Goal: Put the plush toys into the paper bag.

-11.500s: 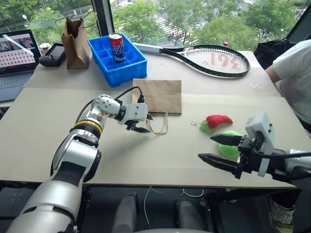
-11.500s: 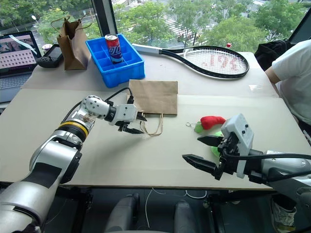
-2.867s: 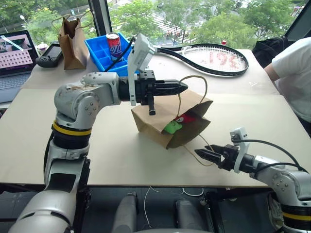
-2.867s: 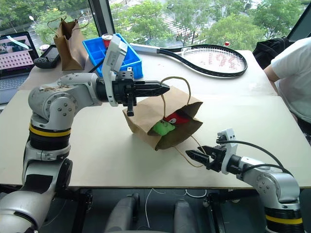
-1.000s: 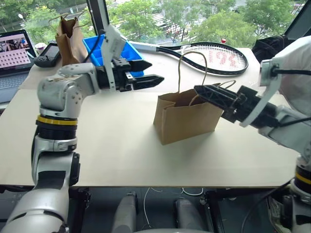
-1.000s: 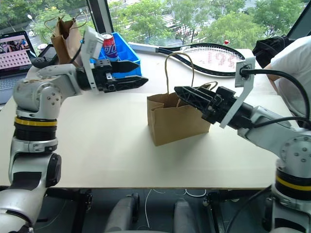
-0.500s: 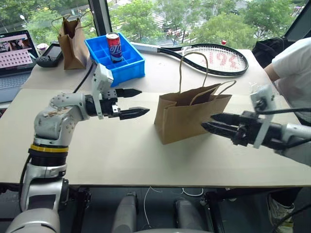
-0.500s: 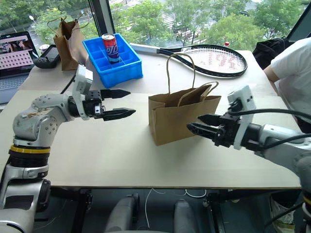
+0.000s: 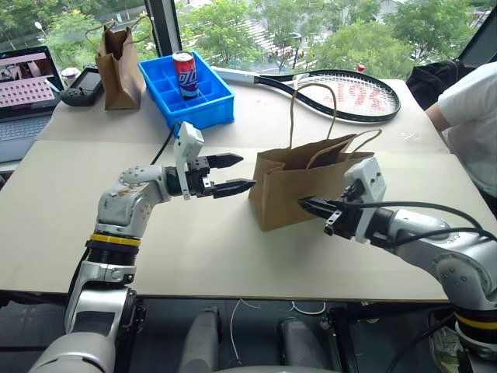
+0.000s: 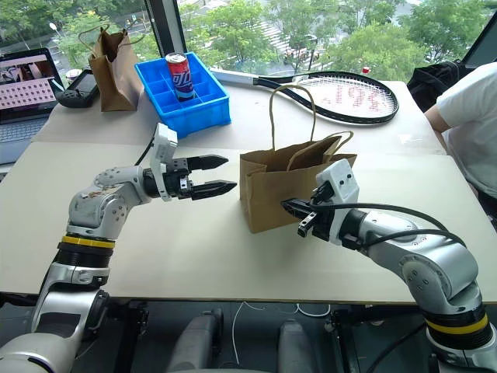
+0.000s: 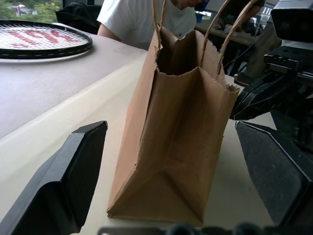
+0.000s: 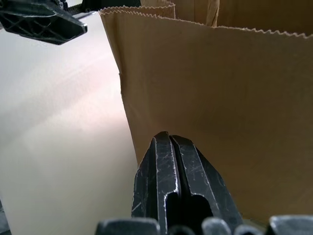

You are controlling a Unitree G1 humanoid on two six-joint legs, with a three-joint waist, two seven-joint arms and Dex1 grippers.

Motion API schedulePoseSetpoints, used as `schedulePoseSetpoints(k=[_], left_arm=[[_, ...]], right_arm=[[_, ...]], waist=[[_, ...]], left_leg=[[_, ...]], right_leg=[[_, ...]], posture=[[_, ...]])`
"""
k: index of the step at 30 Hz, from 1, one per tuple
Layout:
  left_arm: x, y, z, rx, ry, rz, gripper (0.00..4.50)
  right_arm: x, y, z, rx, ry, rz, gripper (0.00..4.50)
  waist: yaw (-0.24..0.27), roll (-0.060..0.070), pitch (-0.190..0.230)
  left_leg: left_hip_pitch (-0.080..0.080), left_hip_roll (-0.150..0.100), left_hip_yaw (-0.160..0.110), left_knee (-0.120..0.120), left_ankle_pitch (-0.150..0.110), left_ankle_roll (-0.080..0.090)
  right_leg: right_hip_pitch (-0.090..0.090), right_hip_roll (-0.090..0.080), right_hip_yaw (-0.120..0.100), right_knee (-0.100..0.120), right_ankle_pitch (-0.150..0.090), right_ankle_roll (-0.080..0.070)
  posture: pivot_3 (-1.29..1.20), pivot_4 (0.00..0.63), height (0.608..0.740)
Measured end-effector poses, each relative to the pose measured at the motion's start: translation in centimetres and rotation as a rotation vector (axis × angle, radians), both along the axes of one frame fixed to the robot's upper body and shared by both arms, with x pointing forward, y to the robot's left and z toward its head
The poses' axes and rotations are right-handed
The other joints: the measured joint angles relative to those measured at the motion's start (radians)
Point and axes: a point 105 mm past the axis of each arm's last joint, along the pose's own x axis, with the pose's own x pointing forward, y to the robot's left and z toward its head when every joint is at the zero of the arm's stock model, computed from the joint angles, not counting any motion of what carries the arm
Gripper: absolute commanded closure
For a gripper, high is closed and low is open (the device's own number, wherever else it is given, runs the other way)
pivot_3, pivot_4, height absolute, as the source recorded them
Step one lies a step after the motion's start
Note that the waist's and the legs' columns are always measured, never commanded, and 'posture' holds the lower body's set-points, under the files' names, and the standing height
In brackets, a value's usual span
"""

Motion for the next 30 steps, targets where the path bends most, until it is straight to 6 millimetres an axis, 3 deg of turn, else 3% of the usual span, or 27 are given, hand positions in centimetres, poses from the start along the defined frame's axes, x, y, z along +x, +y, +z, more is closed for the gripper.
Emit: schedulePoseSetpoints(k=[18, 19, 21, 23, 30], left_arm=[[-0.7, -4.9, 0.1, -0.012, -0.027, -0.109, 0.00], [-0.7, -5.0, 0.0, -0.004, -0.026, -0.103, 0.52], [-0.6, -5.0, -0.3, 0.002, -0.021, -0.090, 0.94], [-0.4, -5.1, -0.6, 0.023, -0.020, -0.076, 1.80], [0.1, -5.3, -1.8, 0.054, 0.006, -0.052, 4.09]], right_arm=[[0.4, 0.7, -0.2, 0.024, -0.019, -0.016, 4.49], [0.5, 0.8, -0.1, 0.026, -0.022, -0.015, 4.50], [0.5, 0.9, -0.1, 0.032, -0.022, -0.015, 4.50], [0.5, 0.9, -0.1, 0.031, -0.023, -0.017, 4.50], [0.4, 0.4, -0.3, 0.019, -0.002, -0.024, 4.50]], waist=[[0.001, 0.000, 0.000], [0.001, 0.000, 0.000], [0.001, 0.000, 0.000], [0.001, 0.000, 0.000], [0.004, 0.000, 0.000]], left_leg=[[0.000, 0.000, 0.000, 0.001, 0.000, 0.000], [0.000, 0.000, 0.000, 0.001, 0.000, 0.000], [0.000, 0.000, 0.000, 0.001, 0.000, 0.000], [0.000, 0.000, 0.000, 0.001, 0.000, 0.000], [0.000, 0.000, 0.000, 0.001, 0.000, 0.000]], right_leg=[[0.000, 0.000, 0.000, 0.001, 0.000, 0.001], [0.000, 0.000, 0.000, 0.001, 0.000, 0.001], [0.000, 0.000, 0.000, 0.001, 0.000, 0.001], [0.000, 0.000, 0.000, 0.001, 0.000, 0.001], [0.001, 0.000, 0.000, 0.001, 0.000, 0.001]], posture=[[0.00, 0.150, 0.740], [0.00, 0.150, 0.740], [0.00, 0.150, 0.740], [0.00, 0.150, 0.740], [0.00, 0.150, 0.740]])
